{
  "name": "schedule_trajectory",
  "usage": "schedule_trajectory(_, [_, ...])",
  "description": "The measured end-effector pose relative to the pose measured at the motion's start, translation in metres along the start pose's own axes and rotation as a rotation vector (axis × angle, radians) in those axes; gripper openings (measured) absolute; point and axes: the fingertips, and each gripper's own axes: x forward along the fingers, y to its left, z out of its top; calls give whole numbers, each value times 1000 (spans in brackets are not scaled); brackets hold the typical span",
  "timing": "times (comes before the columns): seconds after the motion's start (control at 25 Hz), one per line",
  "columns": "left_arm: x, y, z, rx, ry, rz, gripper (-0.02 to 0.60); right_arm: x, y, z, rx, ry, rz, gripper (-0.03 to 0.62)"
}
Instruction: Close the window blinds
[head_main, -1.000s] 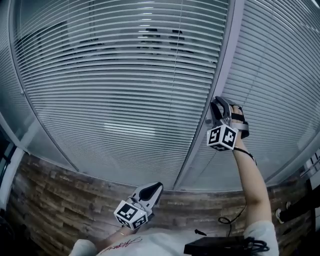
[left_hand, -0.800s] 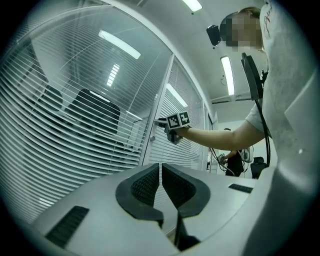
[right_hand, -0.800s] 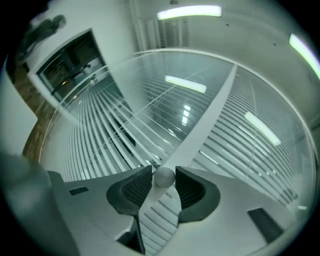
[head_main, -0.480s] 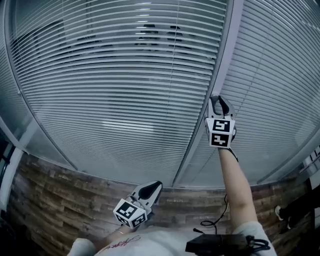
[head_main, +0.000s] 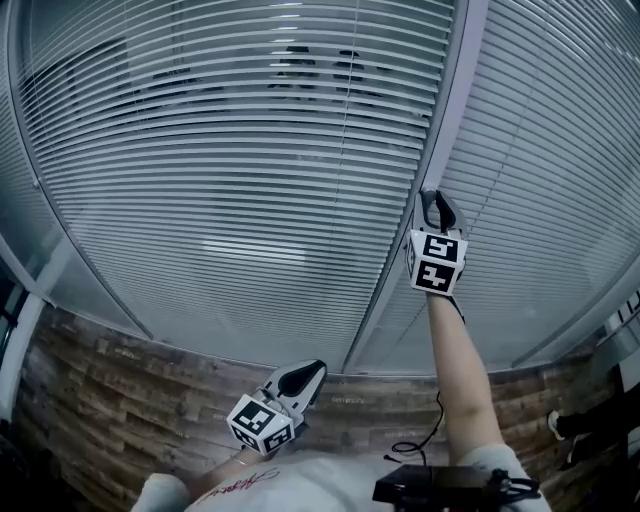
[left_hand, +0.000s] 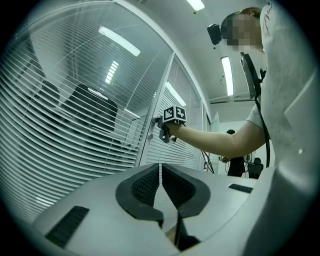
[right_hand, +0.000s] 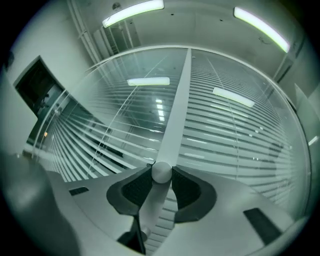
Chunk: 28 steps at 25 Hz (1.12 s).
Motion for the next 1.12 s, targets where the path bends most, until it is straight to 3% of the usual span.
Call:
schedule_trajectory(0.16, [-3,6,-1,-2,1,10,29,-2,6,3,-282,2,16,132])
schedule_trajectory(0.8, [-2,5,-2,-7,-4,-4,29,-7,18,4,-810,-29,122,132])
schedule_trajectory(1.12, [2,4,-3,-8,-2,-3,29,-5,20,-2,-1129,-23,186,132])
